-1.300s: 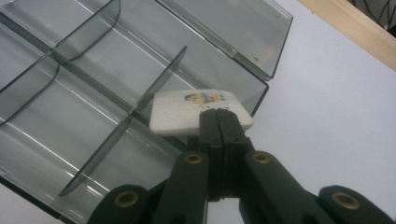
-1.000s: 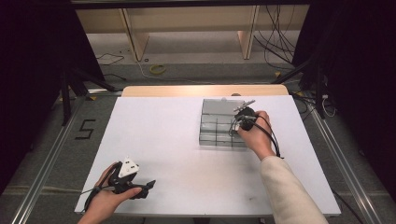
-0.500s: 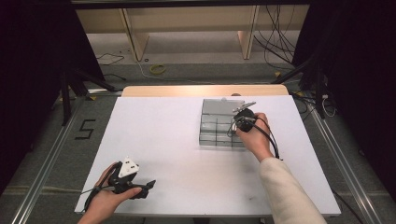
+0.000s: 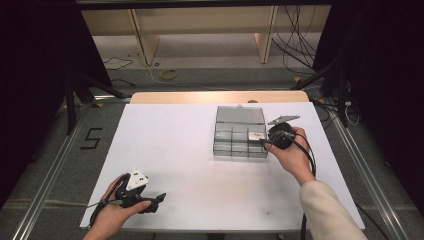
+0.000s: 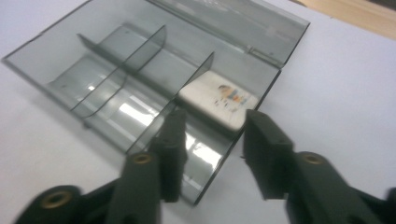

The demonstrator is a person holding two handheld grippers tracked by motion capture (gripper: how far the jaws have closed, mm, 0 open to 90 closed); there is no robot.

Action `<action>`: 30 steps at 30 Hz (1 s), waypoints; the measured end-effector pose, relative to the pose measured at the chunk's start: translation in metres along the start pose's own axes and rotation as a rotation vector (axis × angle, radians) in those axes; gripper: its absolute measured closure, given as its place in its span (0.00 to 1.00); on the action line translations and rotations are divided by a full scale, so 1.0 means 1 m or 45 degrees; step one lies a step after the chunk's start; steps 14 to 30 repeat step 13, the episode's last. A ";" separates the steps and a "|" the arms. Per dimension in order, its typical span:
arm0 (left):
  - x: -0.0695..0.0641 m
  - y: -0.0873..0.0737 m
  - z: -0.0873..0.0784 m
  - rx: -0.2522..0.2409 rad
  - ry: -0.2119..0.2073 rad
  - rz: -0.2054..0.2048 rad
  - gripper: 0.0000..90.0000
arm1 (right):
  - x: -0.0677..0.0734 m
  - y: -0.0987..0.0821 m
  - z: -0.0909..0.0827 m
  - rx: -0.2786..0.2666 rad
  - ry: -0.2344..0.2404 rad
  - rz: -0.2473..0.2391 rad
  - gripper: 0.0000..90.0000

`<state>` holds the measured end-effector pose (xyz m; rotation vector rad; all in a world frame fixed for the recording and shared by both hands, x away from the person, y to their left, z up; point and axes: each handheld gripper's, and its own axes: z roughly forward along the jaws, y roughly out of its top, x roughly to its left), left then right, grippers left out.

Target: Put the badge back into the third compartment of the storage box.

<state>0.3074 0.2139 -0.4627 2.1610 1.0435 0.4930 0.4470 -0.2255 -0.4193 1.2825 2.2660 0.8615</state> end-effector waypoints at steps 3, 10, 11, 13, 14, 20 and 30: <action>0.000 0.000 0.000 -0.004 0.001 -0.002 0.17 | 0.003 -0.018 -0.014 -0.091 0.069 0.015 0.48; -0.001 0.001 0.001 -0.004 0.000 0.012 0.17 | 0.016 -0.080 -0.052 -0.282 0.193 0.045 0.32; -0.001 0.001 0.001 -0.001 0.000 0.010 0.17 | 0.018 -0.085 -0.054 -0.283 0.194 0.037 0.31; -0.002 0.001 0.001 -0.001 -0.001 0.014 0.17 | 0.022 -0.097 -0.059 -0.279 0.193 0.004 0.29; -0.002 0.001 0.001 -0.001 -0.001 0.014 0.17 | 0.022 -0.097 -0.059 -0.279 0.193 0.004 0.29; -0.002 0.001 0.001 -0.001 -0.001 0.014 0.17 | 0.022 -0.097 -0.059 -0.279 0.193 0.004 0.29; -0.002 0.001 0.001 -0.001 -0.001 0.014 0.17 | 0.022 -0.097 -0.059 -0.279 0.193 0.004 0.29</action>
